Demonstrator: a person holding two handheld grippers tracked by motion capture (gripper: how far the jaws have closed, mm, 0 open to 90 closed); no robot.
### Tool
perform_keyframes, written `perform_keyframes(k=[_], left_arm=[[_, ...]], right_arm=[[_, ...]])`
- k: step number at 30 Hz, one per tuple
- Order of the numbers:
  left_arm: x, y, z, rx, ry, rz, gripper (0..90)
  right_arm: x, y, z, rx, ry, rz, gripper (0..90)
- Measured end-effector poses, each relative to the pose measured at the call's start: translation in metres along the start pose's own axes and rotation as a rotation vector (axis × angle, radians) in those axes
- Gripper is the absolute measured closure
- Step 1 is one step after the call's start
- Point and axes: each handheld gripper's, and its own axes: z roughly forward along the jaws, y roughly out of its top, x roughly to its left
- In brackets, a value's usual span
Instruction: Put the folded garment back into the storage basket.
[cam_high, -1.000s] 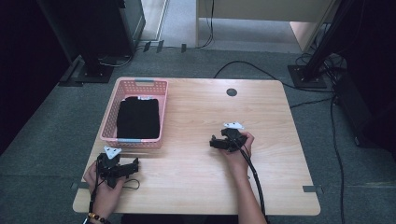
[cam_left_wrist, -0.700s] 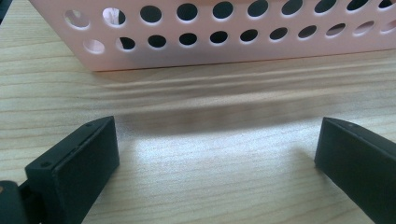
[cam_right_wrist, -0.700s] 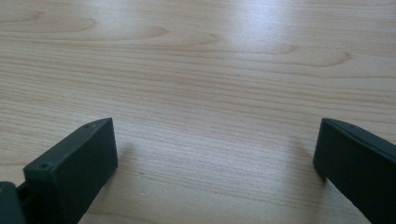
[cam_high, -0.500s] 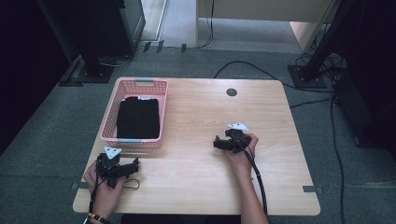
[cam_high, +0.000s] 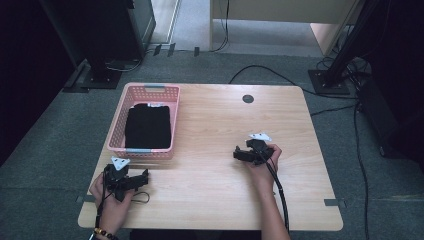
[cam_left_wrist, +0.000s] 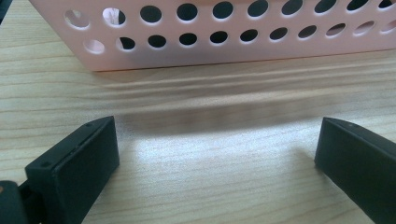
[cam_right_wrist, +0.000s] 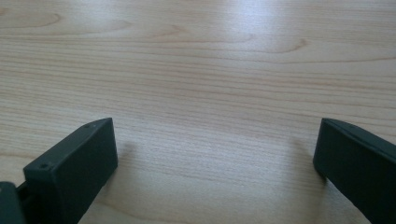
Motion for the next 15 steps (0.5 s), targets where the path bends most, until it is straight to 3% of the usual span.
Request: perform_keyframes(k=[15], left_arm=[[0.000,0.000,0.000,0.000,0.000,0.000,0.0]], right_arm=[[-0.013,-0.004,-0.004,0.000,-0.016,0.014,0.0]])
